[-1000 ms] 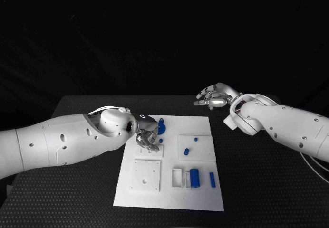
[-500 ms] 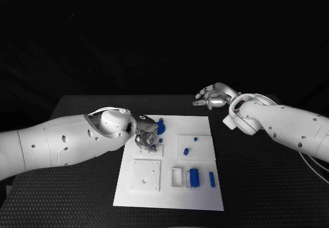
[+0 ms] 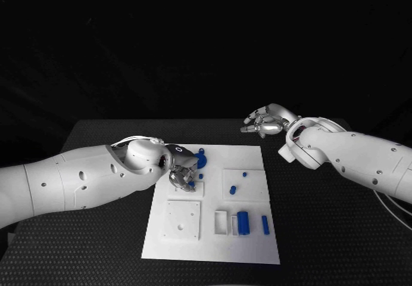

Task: Assemble the parts on the task board

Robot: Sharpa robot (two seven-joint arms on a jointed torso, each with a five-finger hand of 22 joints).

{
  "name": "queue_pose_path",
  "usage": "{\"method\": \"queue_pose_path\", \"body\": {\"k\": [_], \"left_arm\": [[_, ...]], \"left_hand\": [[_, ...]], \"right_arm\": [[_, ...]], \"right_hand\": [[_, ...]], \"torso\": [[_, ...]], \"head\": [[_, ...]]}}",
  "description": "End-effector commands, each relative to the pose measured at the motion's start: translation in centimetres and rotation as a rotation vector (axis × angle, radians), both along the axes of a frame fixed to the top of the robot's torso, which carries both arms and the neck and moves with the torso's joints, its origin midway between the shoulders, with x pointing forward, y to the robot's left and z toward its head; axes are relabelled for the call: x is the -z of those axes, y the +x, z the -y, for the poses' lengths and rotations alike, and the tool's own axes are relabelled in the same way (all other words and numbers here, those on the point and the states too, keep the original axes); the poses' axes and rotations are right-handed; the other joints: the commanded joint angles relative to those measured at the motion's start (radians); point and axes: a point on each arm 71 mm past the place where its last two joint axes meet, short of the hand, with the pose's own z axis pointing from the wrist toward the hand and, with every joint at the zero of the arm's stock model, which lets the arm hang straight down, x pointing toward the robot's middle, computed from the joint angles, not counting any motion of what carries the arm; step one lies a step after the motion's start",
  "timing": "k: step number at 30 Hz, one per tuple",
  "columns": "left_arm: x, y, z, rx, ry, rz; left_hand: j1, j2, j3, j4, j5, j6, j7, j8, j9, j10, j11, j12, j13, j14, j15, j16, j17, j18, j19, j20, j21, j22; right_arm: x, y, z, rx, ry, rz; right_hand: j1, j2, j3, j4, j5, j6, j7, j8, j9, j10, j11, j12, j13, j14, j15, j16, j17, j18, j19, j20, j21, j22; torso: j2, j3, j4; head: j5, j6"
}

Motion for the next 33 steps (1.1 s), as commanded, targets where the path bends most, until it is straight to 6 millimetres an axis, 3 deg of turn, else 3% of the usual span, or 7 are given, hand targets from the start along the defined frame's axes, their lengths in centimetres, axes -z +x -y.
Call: {"method": "queue_pose_path", "body": {"k": [1, 8, 15, 33], "left_arm": [[0.07, -0.12, 0.25, 0.017, 0.007, -0.011], [0.13, -0.10, 0.26, 0.007, 0.008, -0.021], [0.20, -0.09, 0.29, 0.008, 0.013, -0.026], [0.26, -0.16, 0.50, 0.020, 0.007, -0.032]], "left_hand": [[0.014, -0.005, -0.012, 0.001, 0.054, 0.008, 0.000, -0.004, -0.003, 0.000, -0.001, -0.005, 0.003, -0.008, -0.002, -0.006, 0.003, -0.014, 0.001, -0.103, -0.008, 0.006], [0.007, -0.012, -0.012, 0.001, 0.222, 0.008, 0.006, -0.004, -0.003, -0.013, 0.004, -0.011, 0.014, -0.015, -0.001, -0.010, 0.009, -0.020, -0.003, -0.101, -0.017, 0.014], [0.012, -0.007, -0.010, -0.002, 0.235, 0.016, 0.005, 0.001, 0.000, -0.018, 0.003, -0.010, 0.018, -0.018, -0.001, -0.009, 0.011, -0.020, -0.004, -0.102, -0.018, 0.016], [0.060, 0.044, -0.032, -0.012, 0.232, 0.058, -0.006, 0.028, 0.015, -0.020, -0.005, -0.008, 0.028, -0.023, -0.001, -0.005, 0.019, -0.022, -0.012, -0.103, -0.015, 0.020]], "right_arm": [[0.02, -0.06, -0.24, -0.017, -0.001, -0.001], [0.02, -0.06, -0.24, -0.017, -0.002, -0.001], [0.02, -0.07, -0.29, -0.019, -0.002, -0.002], [0.02, -0.10, -0.41, -0.022, -0.001, -0.002]], "right_hand": [[-0.006, 0.003, -0.005, -0.001, 0.006, -0.001, 0.007, 0.003, -0.002, -0.001, -0.002, 0.005, -0.001, -0.005, -0.002, 0.004, -0.002, 0.012, 0.009, -0.001, -0.005, 0.019], [-0.006, 0.003, -0.006, -0.001, 0.007, -0.001, 0.007, 0.003, -0.002, -0.001, -0.002, 0.005, -0.002, -0.005, -0.002, 0.005, -0.002, 0.012, 0.009, -0.001, -0.006, 0.019], [-0.006, 0.003, -0.006, -0.002, 0.007, -0.001, 0.007, 0.003, -0.002, -0.001, -0.002, 0.006, -0.002, -0.005, -0.002, 0.005, -0.002, 0.012, 0.009, -0.001, -0.006, 0.019], [-0.006, 0.005, -0.006, -0.002, 0.007, -0.001, 0.008, 0.003, -0.002, -0.001, -0.002, 0.006, -0.003, -0.005, -0.002, 0.005, -0.003, 0.012, 0.009, -0.001, -0.006, 0.019]], "torso": [[0.000, 0.0003, -0.0002], [0.000, 0.0000, -0.0005], [0.000, 0.0003, -0.0003], [0.000, 0.0001, 0.0008]], "head": [[0.001, -0.001], [0.000, -0.002], [0.000, -0.002], [0.000, -0.004]]}}
